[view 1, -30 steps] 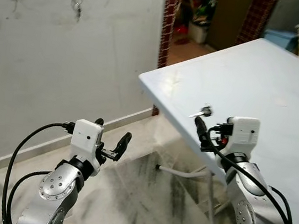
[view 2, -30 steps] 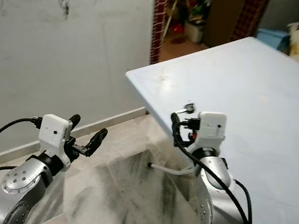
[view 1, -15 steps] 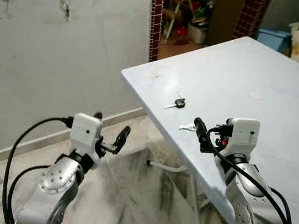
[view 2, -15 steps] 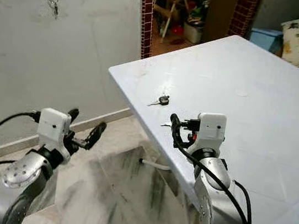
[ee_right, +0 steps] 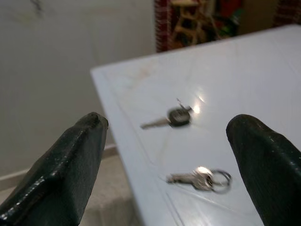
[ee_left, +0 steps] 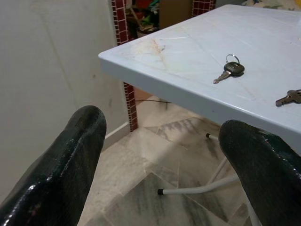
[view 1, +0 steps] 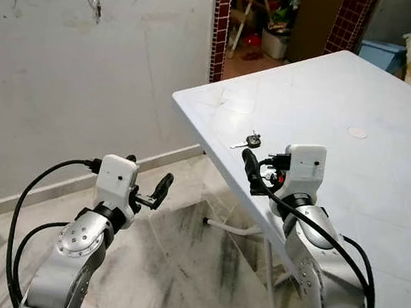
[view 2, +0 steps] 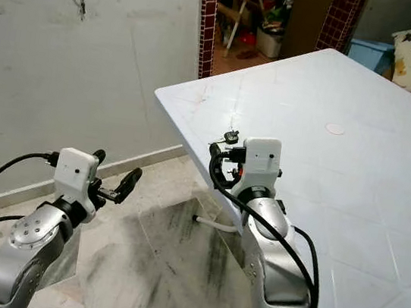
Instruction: Hang keys on a hook
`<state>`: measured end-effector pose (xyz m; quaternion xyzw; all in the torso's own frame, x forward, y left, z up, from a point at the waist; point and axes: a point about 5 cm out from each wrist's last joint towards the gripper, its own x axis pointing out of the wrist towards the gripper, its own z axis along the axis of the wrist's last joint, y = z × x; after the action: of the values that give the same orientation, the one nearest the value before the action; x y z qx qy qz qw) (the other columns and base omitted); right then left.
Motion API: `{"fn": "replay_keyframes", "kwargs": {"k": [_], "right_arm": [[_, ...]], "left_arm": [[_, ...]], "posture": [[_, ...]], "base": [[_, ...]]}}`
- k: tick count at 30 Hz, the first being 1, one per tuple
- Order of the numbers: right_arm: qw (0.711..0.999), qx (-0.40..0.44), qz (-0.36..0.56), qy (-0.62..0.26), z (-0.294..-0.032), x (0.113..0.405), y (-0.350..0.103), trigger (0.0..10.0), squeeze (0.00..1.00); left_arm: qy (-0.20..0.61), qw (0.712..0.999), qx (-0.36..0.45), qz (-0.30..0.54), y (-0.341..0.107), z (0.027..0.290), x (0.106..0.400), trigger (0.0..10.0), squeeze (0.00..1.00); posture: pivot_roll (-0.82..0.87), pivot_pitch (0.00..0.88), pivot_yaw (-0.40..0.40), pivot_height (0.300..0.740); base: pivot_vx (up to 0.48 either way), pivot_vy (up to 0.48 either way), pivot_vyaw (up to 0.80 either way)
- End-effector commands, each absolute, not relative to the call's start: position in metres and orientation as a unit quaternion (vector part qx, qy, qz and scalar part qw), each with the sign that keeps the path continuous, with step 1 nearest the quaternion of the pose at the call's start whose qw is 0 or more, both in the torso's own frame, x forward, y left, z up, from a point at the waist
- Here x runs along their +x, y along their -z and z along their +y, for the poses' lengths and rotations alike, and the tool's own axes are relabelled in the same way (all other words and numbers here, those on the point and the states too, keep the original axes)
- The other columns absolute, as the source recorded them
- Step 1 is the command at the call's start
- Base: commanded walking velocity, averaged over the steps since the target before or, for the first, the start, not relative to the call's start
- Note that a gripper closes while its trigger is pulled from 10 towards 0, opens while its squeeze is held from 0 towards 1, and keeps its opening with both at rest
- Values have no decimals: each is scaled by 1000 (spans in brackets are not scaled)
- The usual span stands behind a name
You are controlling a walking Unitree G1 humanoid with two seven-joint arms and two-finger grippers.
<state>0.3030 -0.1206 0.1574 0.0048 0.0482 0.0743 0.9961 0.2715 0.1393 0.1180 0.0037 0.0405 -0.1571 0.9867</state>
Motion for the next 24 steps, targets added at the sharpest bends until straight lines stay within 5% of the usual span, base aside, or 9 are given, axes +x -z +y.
{"fn": "replay_keyframes", "kwargs": {"k": [1,6,16,24], "right_arm": [[997,1,61,-46,-124,307,-152,10000,0],[996,4,83,-25,-128,310,-141,10000,0],[996,9,87,-21,-130,309,-139,10000,0],[995,4,89,-35,-129,304,-135,10000,0]], "left_arm": [[169,985,13,43,-118,140,274,10000,0],[190,981,13,40,-119,136,279,10000,0],[190,981,10,37,-120,136,279,10000,0],[180,983,12,36,-117,133,278,10000,0]], "posture": [[2,35,67,740],[6,42,67,740],[2,46,68,740],[-9,65,73,740]], "base": [[0,0,0],[0,0,0],[0,0,-800],[0,0,0]]}}
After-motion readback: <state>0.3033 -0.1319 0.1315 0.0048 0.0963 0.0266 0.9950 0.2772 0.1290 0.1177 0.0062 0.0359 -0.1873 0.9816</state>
